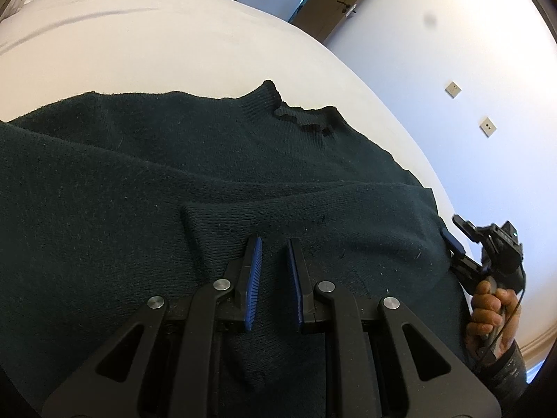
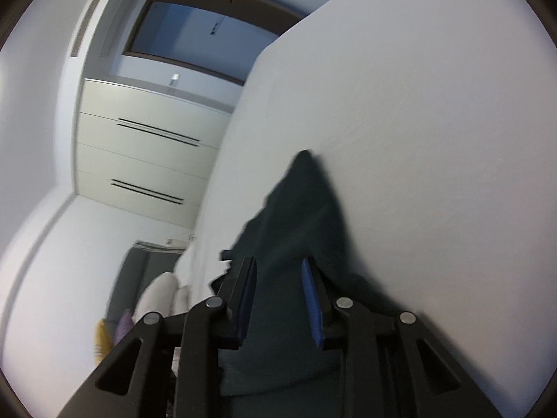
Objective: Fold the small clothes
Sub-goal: 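Hold the folded side down with the right tool while the left tool presses the body flat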
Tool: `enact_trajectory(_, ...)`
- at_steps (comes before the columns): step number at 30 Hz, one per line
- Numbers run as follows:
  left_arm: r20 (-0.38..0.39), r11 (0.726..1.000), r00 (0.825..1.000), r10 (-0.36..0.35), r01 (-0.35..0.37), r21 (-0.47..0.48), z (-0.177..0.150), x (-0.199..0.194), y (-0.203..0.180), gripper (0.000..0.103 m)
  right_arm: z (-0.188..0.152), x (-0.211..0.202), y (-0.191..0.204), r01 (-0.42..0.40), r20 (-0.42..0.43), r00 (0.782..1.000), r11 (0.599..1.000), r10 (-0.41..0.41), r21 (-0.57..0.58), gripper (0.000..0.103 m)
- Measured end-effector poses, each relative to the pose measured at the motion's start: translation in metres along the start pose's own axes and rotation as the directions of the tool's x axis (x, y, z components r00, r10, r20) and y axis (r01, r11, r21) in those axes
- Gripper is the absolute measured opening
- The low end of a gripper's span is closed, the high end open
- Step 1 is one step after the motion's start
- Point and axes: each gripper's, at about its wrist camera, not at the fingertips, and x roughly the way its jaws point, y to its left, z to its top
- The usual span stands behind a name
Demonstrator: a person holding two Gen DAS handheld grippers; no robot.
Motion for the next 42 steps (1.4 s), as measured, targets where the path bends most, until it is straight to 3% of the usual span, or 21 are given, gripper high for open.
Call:
enact_trajectory(1,0.002,1.000,1.000,-0.003,0.003,-0.002,0.000,0.000,0.001,0.016,0.001,-0.006,0.001,0.014,0.009,1.000,1.000,-0.014,-0.006,0.033)
enact_trajectory(3,0.005,1.000,1.000,-0.007,0.007,-0.005,-0.001,-0.001,0.002,0.016,-0.006,-0.022,0.016,0.010,0.046,0.999,0.998,-0.008,-0.055,0.058)
enact_trajectory(5,0.008,1.000,1.000,-0.014,0.014,-0.008,-0.002,-0.003,0.003,0.016,-0.015,-0.027,0.035,-0.021,0.070,0.997,0.993,0.029,-0.119,0.070)
enact_trajectory(8,0.012,1.000,1.000,-0.018,0.018,-0.010,-0.003,-0.005,0.005,0.016,-0.029,-0.015,0.065,-0.004,0.054,0.998,0.966,0.019,-0.259,0.076)
enact_trajectory(12,0.016,0.999,0.999,-0.028,0.028,-0.015,-0.004,-0.008,0.007,0.016,-0.036,0.016,0.047,0.025,-0.049,0.998,0.979,-0.035,-0.202,0.073)
enact_trajectory(14,0.020,0.999,0.999,-0.033,0.033,-0.016,-0.004,-0.009,0.009,0.016,-0.039,0.019,0.033,0.066,-0.032,0.997,0.978,-0.073,-0.200,0.058)
enact_trajectory(17,0.025,0.999,0.999,-0.046,0.046,-0.023,-0.004,-0.010,0.013,0.016,-0.035,0.011,0.023,0.022,-0.020,0.999,0.987,-0.025,-0.157,0.056)
enact_trajectory(19,0.028,0.998,0.998,-0.053,0.054,-0.028,-0.005,-0.011,0.015,0.016,-0.034,0.008,0.023,0.044,-0.017,0.999,0.988,-0.047,-0.148,0.054)
enact_trajectory(21,0.030,0.998,0.998,-0.056,0.057,-0.029,-0.005,-0.012,0.017,0.016,-0.035,-0.006,0.024,0.078,0.033,0.997,0.986,-0.074,-0.149,0.055)
enact_trajectory(27,0.032,0.998,0.998,-0.059,0.060,-0.031,-0.006,-0.013,0.022,0.016,-0.055,-0.068,0.025,0.011,0.161,0.987,0.990,0.011,-0.137,0.072)
enact_trajectory(31,0.032,0.999,0.998,-0.048,0.049,-0.024,-0.007,-0.015,0.020,0.016,-0.069,-0.090,0.018,-0.024,0.144,0.989,0.993,0.041,-0.117,0.073)
enact_trajectory(38,0.039,0.999,0.999,-0.028,0.029,-0.016,-0.009,-0.020,0.012,0.016,-0.085,-0.086,0.013,0.014,0.118,0.993,0.991,0.002,-0.132,0.075)
enact_trajectory(42,0.063,0.998,0.997,-0.033,0.037,-0.059,-0.012,-0.030,0.017,0.016,-0.091,-0.087,0.018,0.032,0.117,0.993,0.988,-0.014,-0.151,0.075)
